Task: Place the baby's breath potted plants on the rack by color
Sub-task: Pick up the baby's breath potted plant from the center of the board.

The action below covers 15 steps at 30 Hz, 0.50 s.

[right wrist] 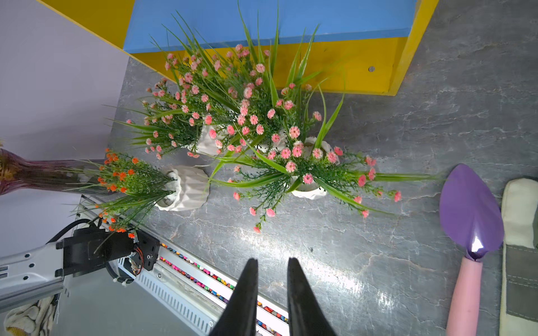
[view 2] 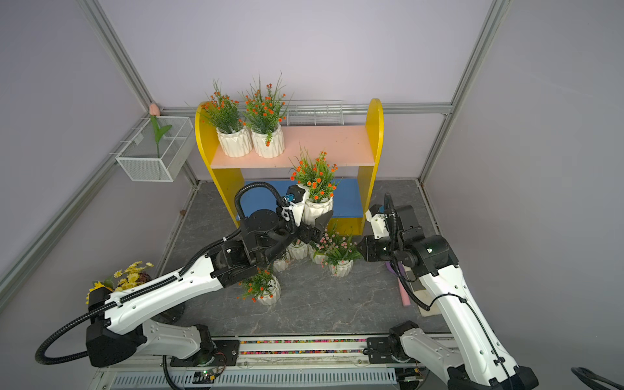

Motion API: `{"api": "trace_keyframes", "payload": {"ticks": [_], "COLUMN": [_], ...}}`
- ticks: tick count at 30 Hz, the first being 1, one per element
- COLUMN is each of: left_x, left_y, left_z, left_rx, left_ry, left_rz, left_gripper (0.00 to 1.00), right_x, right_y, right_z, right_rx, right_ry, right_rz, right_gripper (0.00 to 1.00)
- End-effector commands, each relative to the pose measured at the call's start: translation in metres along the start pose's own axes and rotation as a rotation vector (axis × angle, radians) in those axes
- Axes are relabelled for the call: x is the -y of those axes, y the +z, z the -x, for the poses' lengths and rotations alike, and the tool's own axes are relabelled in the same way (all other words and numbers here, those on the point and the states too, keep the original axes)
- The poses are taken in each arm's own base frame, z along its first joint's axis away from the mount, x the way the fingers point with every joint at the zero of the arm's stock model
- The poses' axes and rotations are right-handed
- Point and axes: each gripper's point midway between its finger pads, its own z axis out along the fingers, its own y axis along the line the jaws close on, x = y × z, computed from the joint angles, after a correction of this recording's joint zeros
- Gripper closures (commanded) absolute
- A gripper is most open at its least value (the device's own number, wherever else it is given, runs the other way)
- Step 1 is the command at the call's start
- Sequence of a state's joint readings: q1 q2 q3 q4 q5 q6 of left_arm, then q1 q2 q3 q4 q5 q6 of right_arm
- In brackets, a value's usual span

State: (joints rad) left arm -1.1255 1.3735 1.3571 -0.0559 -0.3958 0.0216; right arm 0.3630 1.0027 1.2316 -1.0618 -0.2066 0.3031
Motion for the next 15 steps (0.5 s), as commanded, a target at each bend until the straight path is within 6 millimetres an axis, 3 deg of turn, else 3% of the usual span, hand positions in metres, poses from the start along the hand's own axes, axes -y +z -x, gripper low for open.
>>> {"api": "trace_keyframes", "payload": {"ticks": [1, 9, 15], "left_x": [-0.005, -0.019, -0.029], "left_y": [0.002, 0.036, 0.061], "left_z": [0.052, 0.096, 0.117], "left_rx": [0.101, 0.130, 0.160], "left_ry": [-0.011, -0.006, 0.003], "left_rz": [0.015, 0.078, 0.140], "left_gripper": [0.59, 0.60, 0.60], "right_x": [0.004, 0.007, 0.010], "right_y": [0.002, 0.003, 0.005], "right_z": [-0.004, -0.017, -0.029], "right_rx": [0.015, 0.022, 0.026], "right_ry": [0.017, 0.014, 0.028], "right_rz": [0.000, 0.007, 0.019], "right_gripper": [0.78, 0.78, 0.78]}}
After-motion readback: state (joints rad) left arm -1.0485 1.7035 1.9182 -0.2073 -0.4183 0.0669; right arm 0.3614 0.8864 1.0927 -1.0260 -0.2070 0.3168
